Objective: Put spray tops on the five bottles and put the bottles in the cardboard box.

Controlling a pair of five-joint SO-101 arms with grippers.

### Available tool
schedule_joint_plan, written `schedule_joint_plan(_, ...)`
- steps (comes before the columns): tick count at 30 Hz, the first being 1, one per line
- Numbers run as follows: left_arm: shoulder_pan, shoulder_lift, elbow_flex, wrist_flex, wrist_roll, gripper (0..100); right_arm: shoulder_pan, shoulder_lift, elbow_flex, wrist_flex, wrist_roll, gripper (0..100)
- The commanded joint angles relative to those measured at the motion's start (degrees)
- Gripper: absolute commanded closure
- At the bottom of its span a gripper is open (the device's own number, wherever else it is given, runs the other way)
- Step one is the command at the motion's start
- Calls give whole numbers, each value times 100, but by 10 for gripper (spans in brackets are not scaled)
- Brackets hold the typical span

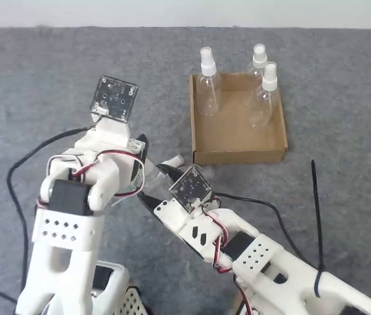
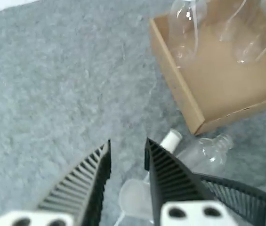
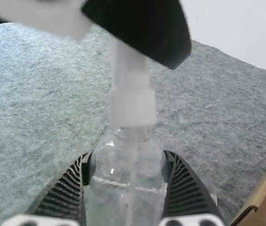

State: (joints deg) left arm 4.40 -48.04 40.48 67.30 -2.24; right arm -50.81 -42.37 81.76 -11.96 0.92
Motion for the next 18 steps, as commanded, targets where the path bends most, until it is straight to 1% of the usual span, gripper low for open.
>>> schedule_joint_plan(1,70,-35,-48,0,-62,899,92,-251,-79,-101,-53,991)
schedule_joint_plan(4,334,-35,-66,18,-70,899,92,-251,-79,-101,-53,991)
schedule_joint_plan(6,352,-35,-224,18,-79,897,92,-251,-79,-101,-53,991)
schedule_joint_plan(9,-88,-35,-673,53,-70,895,92,-251,-79,-101,-53,991)
schedule_joint_plan(13,-598,-35,-1077,290,-70,894,92,-251,-79,-101,-53,991)
schedule_joint_plan(18,-677,-26,-743,299,-79,895,92,-251,-79,-101,-53,991)
